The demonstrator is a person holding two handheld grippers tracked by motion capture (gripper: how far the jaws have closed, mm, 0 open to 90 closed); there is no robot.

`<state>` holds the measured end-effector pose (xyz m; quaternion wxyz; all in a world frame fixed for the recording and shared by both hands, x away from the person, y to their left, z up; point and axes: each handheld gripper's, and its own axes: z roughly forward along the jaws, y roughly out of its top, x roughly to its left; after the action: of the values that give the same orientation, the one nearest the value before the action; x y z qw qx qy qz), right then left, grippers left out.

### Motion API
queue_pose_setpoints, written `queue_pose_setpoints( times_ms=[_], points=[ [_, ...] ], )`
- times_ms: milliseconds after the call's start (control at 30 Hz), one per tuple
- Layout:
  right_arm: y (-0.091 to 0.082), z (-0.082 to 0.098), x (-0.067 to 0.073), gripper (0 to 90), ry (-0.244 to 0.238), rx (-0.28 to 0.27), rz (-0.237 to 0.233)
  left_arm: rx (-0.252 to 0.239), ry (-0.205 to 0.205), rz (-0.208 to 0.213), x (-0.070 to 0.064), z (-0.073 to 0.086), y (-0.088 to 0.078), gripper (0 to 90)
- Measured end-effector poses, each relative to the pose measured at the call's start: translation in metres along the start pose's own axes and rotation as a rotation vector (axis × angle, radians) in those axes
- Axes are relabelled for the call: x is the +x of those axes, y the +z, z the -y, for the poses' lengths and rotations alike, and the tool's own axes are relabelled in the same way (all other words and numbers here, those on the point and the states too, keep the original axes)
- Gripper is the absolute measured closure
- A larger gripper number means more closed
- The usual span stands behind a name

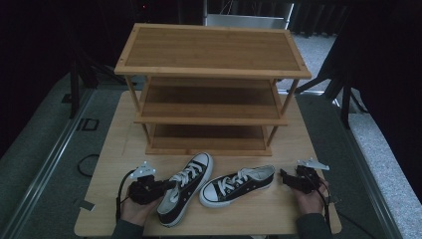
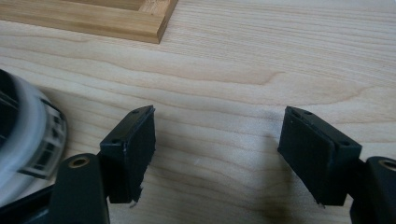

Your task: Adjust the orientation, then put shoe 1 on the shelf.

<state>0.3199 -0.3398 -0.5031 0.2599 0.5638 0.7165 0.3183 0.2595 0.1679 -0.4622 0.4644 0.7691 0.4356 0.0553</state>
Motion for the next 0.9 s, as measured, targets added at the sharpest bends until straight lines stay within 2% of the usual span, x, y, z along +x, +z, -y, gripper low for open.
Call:
queue_pose_setpoints(
  times_ms=[33,67,100,133,167,267,533,700,900],
  points=[
    [0.000,0.000,0.000,26.8,0.000,0.000,0.000,0.010,0.007,-0.036,0.000,0.001,0.000,88.2],
    [0.000,0.000,0.000,26.7,0.000,0.000,0.000,0.009,-0.004,-0.061,0.002,0.002,-0.001,88.3],
    [0.000,0.000,0.000,26.7,-0.001,0.000,-0.001,0.003,-0.033,-0.048,0.006,0.003,-0.004,88.2],
    [0.000,0.000,0.000,26.7,-0.001,0.000,-0.001,0.003,-0.033,-0.048,0.006,0.003,-0.004,88.2],
    [0.000,0.000,0.000,26.7,0.000,0.000,-0.001,-0.016,-0.062,-0.044,0.010,0.006,-0.008,88.2],
    [0.000,0.000,0.000,26.6,0.000,0.000,-0.001,-0.022,-0.060,-0.079,0.011,0.006,-0.013,88.2],
    [0.000,0.000,0.000,26.6,-0.001,0.000,-0.001,-0.068,-0.098,-0.059,0.016,0.004,-0.025,88.0],
    [0.000,0.000,0.000,26.6,-0.001,0.000,-0.001,-0.075,-0.101,-0.057,0.017,0.002,-0.029,88.0],
    [0.000,0.000,0.000,26.6,-0.001,0.000,-0.001,-0.096,-0.108,-0.024,0.020,0.000,-0.033,87.9]
  ],
)
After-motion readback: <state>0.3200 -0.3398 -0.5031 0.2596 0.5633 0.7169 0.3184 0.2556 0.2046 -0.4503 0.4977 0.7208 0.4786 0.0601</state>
